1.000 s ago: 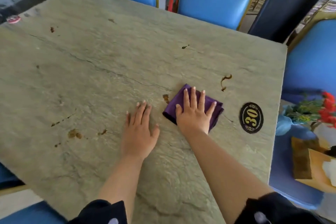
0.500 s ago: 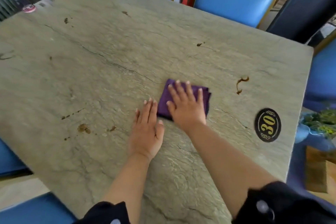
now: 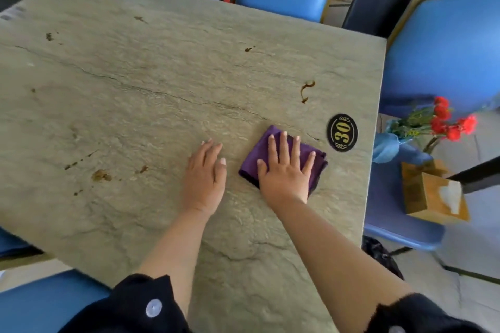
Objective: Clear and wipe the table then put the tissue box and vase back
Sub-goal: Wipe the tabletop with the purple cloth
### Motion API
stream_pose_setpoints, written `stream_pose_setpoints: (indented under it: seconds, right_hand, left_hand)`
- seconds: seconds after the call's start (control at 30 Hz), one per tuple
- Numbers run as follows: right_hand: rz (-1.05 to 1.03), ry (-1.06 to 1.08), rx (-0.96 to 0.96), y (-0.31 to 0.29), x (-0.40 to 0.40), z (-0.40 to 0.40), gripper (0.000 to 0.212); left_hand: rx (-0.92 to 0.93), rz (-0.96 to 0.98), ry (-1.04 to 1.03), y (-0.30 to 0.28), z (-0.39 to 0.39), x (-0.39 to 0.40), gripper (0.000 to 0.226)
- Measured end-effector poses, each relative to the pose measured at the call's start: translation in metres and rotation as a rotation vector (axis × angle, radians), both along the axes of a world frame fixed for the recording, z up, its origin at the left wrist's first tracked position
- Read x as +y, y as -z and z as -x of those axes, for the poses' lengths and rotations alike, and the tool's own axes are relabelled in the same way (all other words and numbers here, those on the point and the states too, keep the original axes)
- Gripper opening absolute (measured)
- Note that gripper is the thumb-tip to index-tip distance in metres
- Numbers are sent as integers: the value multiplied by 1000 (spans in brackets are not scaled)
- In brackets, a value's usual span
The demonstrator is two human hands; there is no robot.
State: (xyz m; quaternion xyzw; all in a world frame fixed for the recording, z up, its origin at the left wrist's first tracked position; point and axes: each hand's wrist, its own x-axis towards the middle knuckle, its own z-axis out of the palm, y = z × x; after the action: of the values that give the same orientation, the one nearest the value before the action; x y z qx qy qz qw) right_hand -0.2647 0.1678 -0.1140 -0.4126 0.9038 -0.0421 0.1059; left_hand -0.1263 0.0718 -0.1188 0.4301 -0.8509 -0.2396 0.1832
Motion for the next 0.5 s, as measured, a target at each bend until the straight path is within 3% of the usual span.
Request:
stream_pose_setpoints:
  seconds: [0.1,0.23,0.3,0.4,0.5]
  right_hand:
    - [60,-442,33,0,44,-39,60]
    - [48,-900,100,5,105,-9,58]
    - [29,-861,93,4,108,17,59]
    - [16,-516,92,0,81,47,60]
    - [1,-182,69,-2,40,60,60]
  left_hand:
    - [16,18,28,0,-2,18,67]
    - [-69,54,9,0,-2,23,68]
    - [-165,104,-1,3,1,26,67]
    - [-241,149,-12,7,3,29,63]
    - [-149,92,-96,4,10,30,53]
